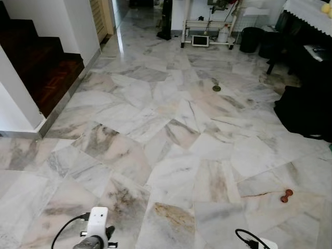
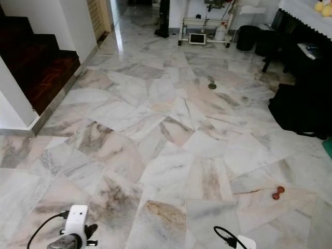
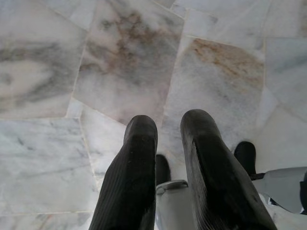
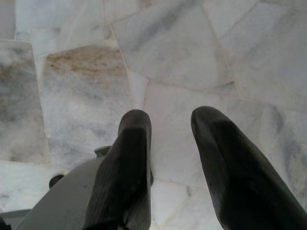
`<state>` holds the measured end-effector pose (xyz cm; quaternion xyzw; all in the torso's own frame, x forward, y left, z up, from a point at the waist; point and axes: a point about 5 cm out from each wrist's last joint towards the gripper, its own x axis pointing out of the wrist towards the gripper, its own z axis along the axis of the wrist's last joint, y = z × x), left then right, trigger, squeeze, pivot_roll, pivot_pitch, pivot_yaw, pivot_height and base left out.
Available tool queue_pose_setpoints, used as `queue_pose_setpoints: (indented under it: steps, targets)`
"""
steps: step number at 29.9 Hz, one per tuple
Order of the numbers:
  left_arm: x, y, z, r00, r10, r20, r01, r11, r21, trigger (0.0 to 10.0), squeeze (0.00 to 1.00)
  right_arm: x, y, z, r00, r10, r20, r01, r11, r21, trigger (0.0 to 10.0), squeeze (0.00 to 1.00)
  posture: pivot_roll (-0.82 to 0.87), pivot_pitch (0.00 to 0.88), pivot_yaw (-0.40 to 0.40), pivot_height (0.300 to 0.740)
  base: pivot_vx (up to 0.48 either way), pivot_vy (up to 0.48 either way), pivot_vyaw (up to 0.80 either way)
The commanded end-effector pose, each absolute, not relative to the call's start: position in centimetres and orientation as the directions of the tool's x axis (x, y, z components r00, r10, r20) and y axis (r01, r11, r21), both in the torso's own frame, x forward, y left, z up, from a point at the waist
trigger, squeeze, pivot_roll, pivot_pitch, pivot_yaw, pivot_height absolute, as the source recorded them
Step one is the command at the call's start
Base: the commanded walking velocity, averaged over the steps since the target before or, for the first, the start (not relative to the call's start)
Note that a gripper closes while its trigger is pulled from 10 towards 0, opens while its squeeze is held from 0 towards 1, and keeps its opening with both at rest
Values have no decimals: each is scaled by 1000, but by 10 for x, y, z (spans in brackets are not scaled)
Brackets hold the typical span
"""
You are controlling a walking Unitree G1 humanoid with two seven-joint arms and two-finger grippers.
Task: Setting the table
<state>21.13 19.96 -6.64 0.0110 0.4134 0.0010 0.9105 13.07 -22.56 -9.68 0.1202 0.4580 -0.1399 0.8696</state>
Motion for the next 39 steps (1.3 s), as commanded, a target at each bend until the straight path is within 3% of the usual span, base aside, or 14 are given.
queue_pose_setpoints:
  steps: [1, 11, 39]
  targets:
    - [208, 204, -68, 647, 19, -762, -9, 1000, 18, 10000, 0, 130, -226, -97, 542, -132, -830, 356, 931, 84, 10000, 0, 18, 0, -22, 728, 0, 0, 0]
    - [209, 203, -67, 651, 17, -759, -9, 1000, 16, 10000, 0, 130, -226, -97, 535, -139, -833, 365, 928, 79, 10000, 0, 22, 0, -22, 728, 0, 0, 0]
    - [207, 203, -68, 651, 21, -759, -17, 1000, 13, 10000, 0, 129, -226, -98, 518, -137, -844, 339, 939, 56, 10000, 0, 15, 0, -23, 728, 0, 0, -781]
